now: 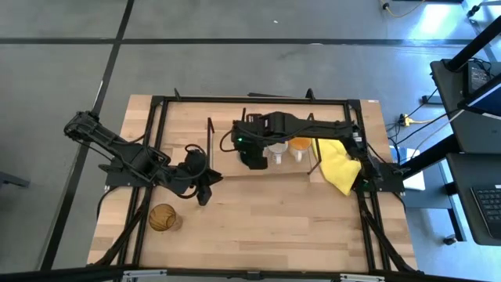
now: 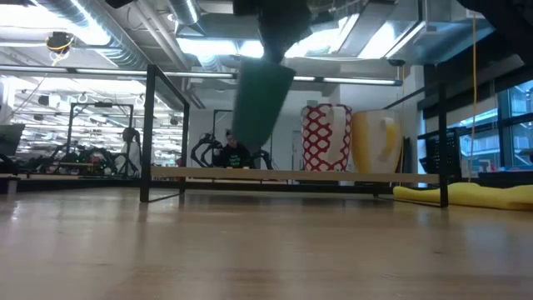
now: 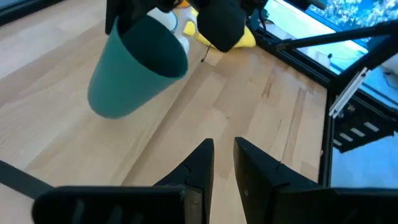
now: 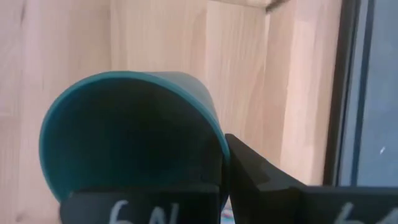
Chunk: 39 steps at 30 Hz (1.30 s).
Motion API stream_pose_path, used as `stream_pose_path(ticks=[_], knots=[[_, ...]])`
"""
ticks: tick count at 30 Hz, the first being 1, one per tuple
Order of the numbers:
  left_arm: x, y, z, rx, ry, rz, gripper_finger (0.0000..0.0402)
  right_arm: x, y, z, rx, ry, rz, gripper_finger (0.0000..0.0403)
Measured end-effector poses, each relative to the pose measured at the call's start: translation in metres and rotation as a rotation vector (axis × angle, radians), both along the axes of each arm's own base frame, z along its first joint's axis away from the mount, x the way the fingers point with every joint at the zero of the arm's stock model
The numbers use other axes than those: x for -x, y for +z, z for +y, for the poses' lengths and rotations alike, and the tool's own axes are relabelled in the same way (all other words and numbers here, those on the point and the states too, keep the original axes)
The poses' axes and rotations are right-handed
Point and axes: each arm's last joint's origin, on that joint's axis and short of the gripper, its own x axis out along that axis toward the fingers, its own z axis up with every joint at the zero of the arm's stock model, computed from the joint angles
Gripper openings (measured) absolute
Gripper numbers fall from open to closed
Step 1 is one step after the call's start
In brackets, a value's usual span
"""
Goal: Stack small to large cups/mugs on shelf
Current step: Put the green cup on the shelf
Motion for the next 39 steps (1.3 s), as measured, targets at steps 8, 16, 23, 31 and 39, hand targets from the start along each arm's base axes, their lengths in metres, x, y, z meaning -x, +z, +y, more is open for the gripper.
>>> stream_pose_path(ticks=[8,16,23,31,39], knots=[[0.000,0.000,0.000,0.027,0.028,-0.015,0.0056,0.007,-0.011,-0.034,-0.138,-0.251,0.048,0.0009],[0.000,0.001,0.000,0.025,0.034,-0.020,0.0056,0.011,-0.012,-0.048,-0.300,-0.419,0.038,0.0009],[-0.001,0.002,0.000,0.034,0.035,-0.036,0.0056,0.008,-0.011,-0.053,-0.304,-0.562,-0.032,0.0009],[-0.002,0.003,-0.001,0.046,0.040,-0.047,0.0056,0.011,-0.020,-0.059,-0.340,-0.719,0.007,0.0010],[-0.001,0.003,-0.002,0.053,0.040,-0.047,0.0056,0.012,-0.025,-0.059,-0.368,-0.727,0.062,0.0012]])
